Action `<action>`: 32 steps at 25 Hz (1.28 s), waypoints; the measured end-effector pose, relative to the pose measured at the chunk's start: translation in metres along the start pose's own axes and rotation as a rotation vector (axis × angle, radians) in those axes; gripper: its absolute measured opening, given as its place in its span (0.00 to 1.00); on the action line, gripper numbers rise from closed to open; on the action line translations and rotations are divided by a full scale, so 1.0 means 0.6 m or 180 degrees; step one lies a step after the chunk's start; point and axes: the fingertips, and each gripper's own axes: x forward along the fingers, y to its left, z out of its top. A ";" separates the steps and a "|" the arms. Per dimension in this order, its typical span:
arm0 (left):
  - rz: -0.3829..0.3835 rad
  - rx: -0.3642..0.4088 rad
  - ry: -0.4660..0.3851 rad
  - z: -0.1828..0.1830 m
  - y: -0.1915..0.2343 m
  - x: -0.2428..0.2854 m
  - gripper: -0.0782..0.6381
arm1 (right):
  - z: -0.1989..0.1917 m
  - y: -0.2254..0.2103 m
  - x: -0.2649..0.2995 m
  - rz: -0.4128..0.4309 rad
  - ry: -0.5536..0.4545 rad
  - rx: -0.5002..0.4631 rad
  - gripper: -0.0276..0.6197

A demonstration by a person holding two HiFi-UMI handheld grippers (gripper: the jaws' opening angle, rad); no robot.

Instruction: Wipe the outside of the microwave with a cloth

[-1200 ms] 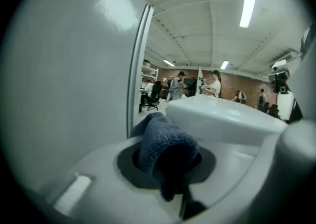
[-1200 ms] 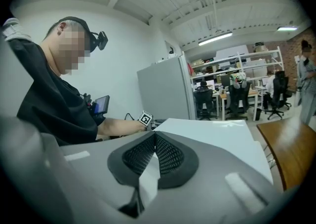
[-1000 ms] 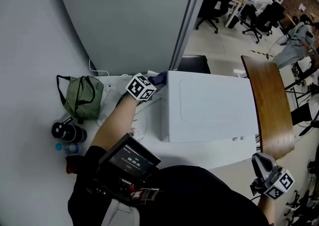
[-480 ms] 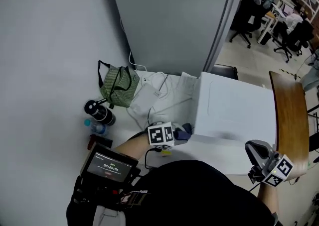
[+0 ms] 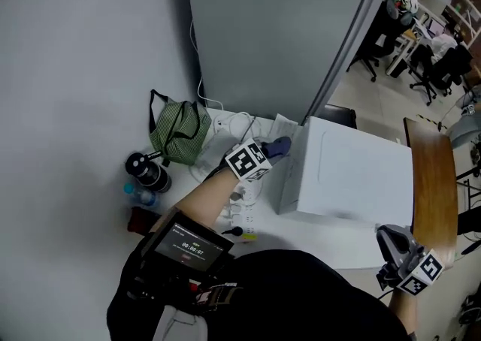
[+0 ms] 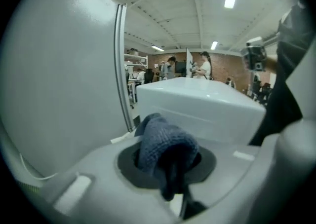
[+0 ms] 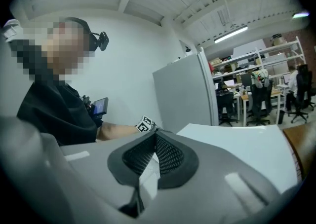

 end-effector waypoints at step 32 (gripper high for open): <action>-0.0835 0.0951 0.0725 -0.149 -0.229 -0.015 0.18 | 0.006 0.012 0.058 0.0553 -0.0122 -0.0059 0.05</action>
